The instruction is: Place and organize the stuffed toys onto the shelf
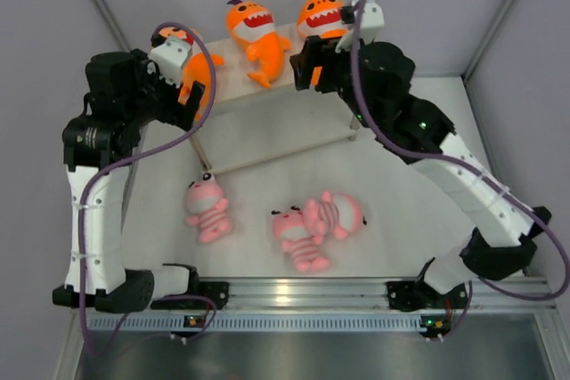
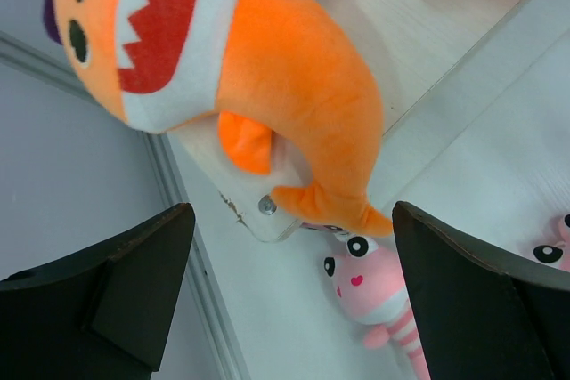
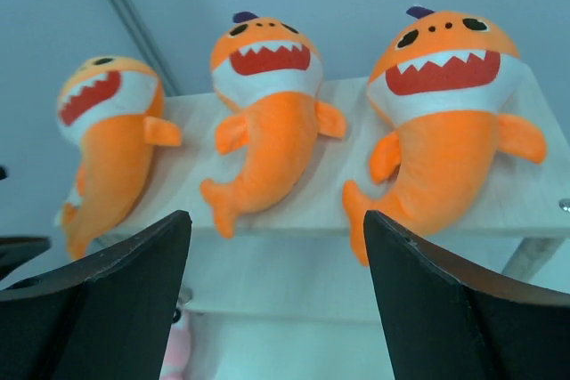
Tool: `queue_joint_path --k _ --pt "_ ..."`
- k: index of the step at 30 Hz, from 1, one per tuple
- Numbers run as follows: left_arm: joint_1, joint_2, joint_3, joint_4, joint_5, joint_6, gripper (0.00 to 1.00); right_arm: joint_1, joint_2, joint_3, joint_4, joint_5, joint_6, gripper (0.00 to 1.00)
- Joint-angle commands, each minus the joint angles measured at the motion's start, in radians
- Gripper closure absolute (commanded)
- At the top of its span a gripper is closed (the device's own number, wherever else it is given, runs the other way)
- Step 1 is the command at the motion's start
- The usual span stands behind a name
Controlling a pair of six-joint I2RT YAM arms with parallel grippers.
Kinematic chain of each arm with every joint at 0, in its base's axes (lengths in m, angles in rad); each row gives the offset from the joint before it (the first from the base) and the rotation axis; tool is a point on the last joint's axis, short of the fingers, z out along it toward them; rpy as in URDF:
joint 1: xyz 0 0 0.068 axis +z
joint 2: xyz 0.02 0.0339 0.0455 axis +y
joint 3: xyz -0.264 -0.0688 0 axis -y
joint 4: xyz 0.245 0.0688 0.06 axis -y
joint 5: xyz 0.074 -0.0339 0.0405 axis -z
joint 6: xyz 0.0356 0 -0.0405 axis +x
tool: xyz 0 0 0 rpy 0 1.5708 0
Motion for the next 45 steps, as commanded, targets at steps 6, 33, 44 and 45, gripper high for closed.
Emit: queue_joint_path --k 6,33,44,45 --pt "-0.001 -0.152 -0.105 0.053 -0.074 0.012 0.01 0.152 -0.264 -0.203 -0.350 0.116 0.065 0.20" --pt "0.199 -0.460 -0.573 0.053 -0.208 0.063 0.01 0.157 -0.289 -0.999 -0.132 -0.262 0.164 0.22" --pt "0.200 -0.463 -0.577 0.052 -0.202 0.066 0.01 0.149 -0.331 -0.926 -0.220 -0.179 -0.091 1.00" --pt "0.202 -0.462 -0.579 0.053 -0.196 0.063 0.01 0.150 -0.376 -0.910 -0.211 -0.196 -0.147 1.00"
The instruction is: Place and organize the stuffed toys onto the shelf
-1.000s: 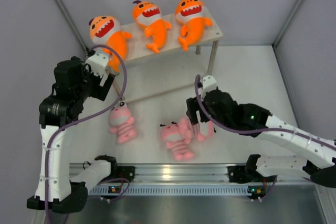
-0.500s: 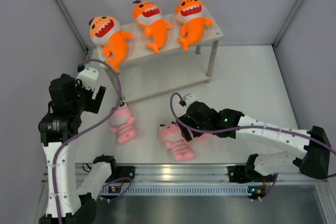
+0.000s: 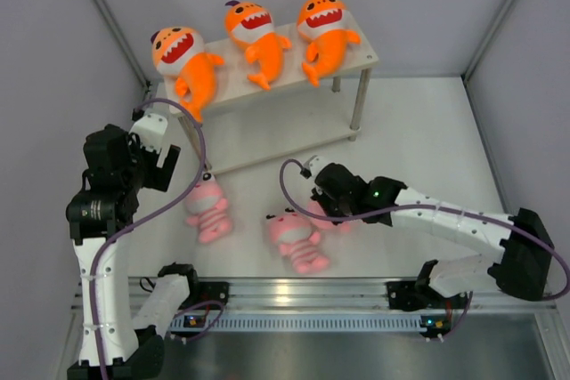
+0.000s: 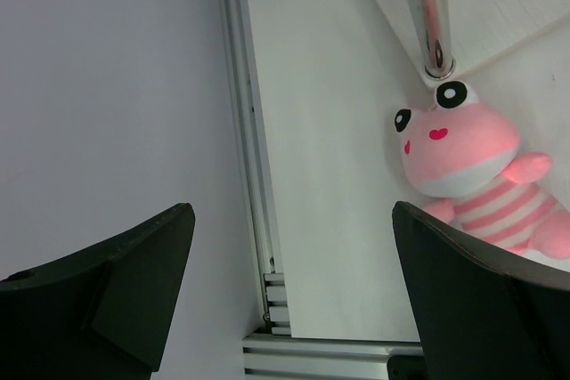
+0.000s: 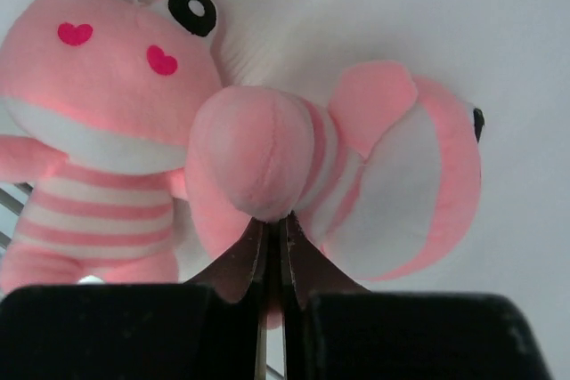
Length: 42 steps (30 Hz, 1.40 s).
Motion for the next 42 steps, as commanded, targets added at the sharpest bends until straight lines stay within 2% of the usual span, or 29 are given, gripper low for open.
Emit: queue_joint_path --k 1,2,3,4,7,8,10,12,16,21,24,27,33,36,39,40,41,42 --pt "0.007 -0.005 -0.006 0.031 0.035 -0.015 0.01 -0.004 -0.143 0.114 0.028 0.021 -0.226 1.00" --pt "0.007 -0.005 -0.006 0.033 0.041 -0.017 0.01 -0.004 -0.159 0.123 0.045 -0.005 -0.377 1.00" --pt "0.006 -0.005 -0.008 0.031 0.044 -0.017 0.01 -0.004 -0.187 0.130 0.065 -0.060 -0.439 1.00" --pt "0.006 -0.002 -0.008 0.033 0.044 -0.017 0.01 -0.004 -0.198 0.127 0.111 -0.088 -0.568 1.00" --pt "0.006 -0.002 -0.003 0.031 0.030 -0.011 0.01 -0.003 -0.224 0.096 0.156 -0.188 -0.789 1.00" --pt "0.006 0.000 -0.003 0.033 0.022 -0.008 0.01 -0.004 -0.224 0.090 0.148 -0.203 -0.961 1.00" --pt "0.006 0.000 -0.005 0.031 0.022 -0.006 0.01 -0.004 -0.213 0.073 0.157 -0.217 -1.189 1.00" --pt "0.007 0.003 -0.009 0.033 0.030 -0.008 0.01 -0.030 -0.169 0.074 0.199 -0.213 -1.294 1.00" --pt "0.007 0.009 -0.019 0.033 0.038 -0.012 0.01 -0.158 -0.025 0.163 0.191 -0.311 -1.524 1.00" --pt "0.014 0.006 -0.048 0.035 0.042 -0.015 0.01 -0.286 0.177 0.237 0.234 -0.387 -1.659 1.00" --pt "0.018 0.003 -0.060 0.033 0.022 -0.009 0.01 -0.372 0.240 0.257 0.289 -0.424 -1.750 1.00" --pt "0.020 0.007 -0.065 0.035 0.013 -0.006 0.01 -0.425 0.297 0.278 0.358 -0.466 -1.761 1.00" --pt "0.023 0.043 -0.051 0.035 0.007 -0.009 0.01 -0.495 0.437 0.357 0.369 -0.490 -1.830 1.00" --pt "0.026 0.047 -0.049 0.033 -0.002 -0.005 0.01 -0.520 0.480 0.363 0.442 -0.490 -1.836 0.95" --pt "0.030 0.049 -0.051 0.033 -0.005 -0.003 0.01 -0.535 0.498 0.361 0.470 -0.475 -1.836 0.86" --pt "0.033 0.050 -0.054 0.033 0.001 -0.006 0.01 -0.540 0.488 0.354 0.455 -0.463 -1.842 0.61" --pt "0.034 0.050 -0.054 0.033 0.001 -0.006 0.01 -0.540 0.488 0.354 0.455 -0.463 -1.842 0.61" --pt "0.035 0.052 -0.055 0.033 0.005 -0.006 0.01 -0.537 0.462 0.343 0.455 -0.460 -1.842 0.53"
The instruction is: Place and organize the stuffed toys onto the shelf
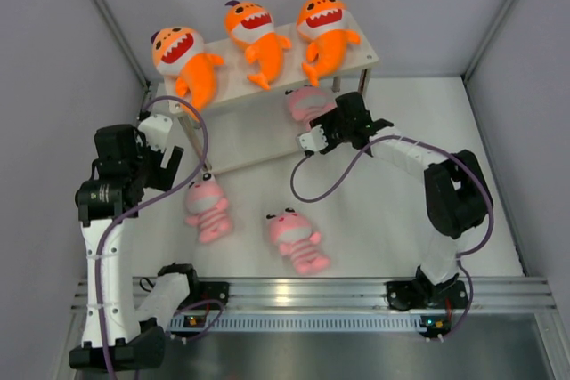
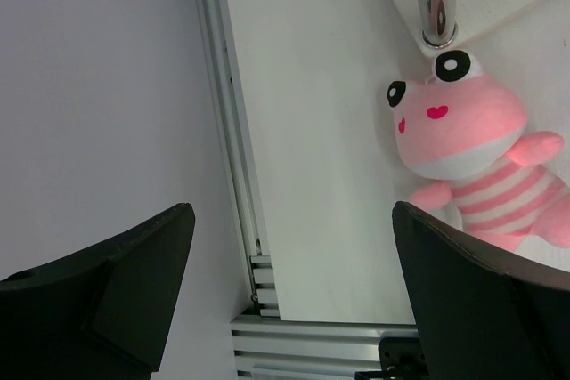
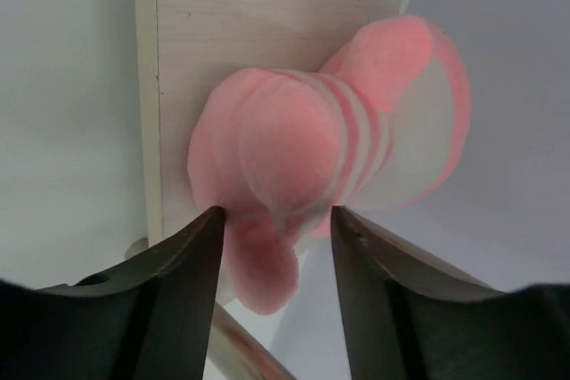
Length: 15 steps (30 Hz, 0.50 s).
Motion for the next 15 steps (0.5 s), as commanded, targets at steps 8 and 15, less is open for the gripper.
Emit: queue_joint_path --k 8,15 --pt "0.015 -0.017 -0.014 0.033 0.051 -0.010 0.01 0.035 -0.220 -0.168 0.126 0.001 0.047 0.32" --pt "0.035 -0.049 -0.135 0.033 0.103 -0.052 0.01 0.233 -0.508 -0.374 0.115 0.128 0.223 0.32"
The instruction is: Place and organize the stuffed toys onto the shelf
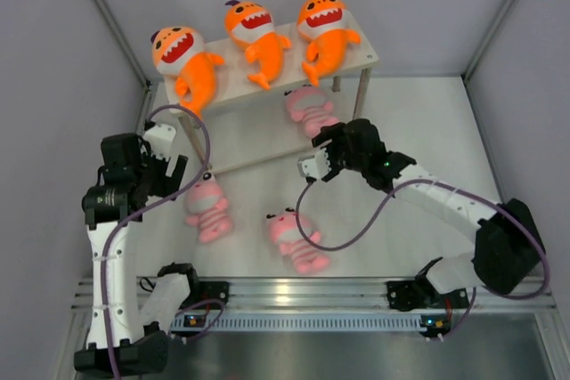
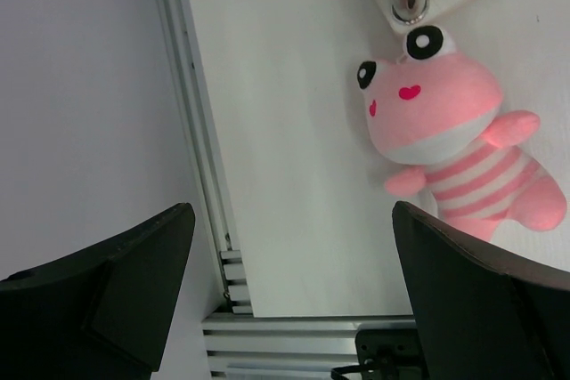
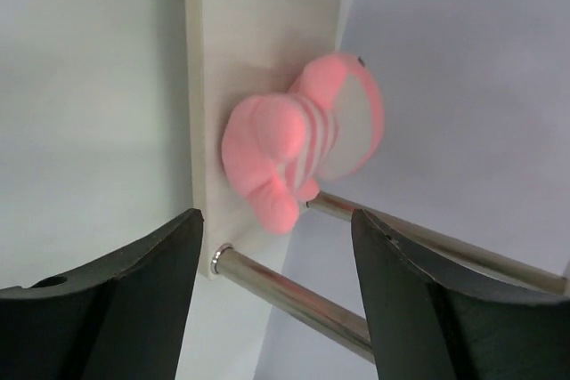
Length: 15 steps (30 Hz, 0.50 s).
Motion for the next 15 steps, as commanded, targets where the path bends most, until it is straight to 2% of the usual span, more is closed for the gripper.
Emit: queue_joint_path --k 1,5,8,11,15 --pt "0.018 -0.025 -0.074 0.028 0.045 -0.041 0.01 0.145 -0.171 -0.106 0.030 0.037 0.149 0.32" --pt "0.028 -0.161 -0.234 0.029 -0.027 -0.027 0.01 0.369 -0.334 -0.195 -0.068 0.019 0.329 0.28" --pt "0.028 -0.244 -0.321 0.028 -0.070 -0.009 0.01 0.488 -0.403 -0.241 -0.149 0.013 0.443 0.28" --pt "0.028 -0.287 -0.386 0.028 -0.071 -0.018 0.01 0.574 -0.455 -0.272 -0.220 0.011 0.534 0.28" --pt "0.030 -0.319 -0.434 0.031 -0.063 -0.051 0.01 0.659 -0.474 -0.299 -0.231 0.014 0.667 0.28"
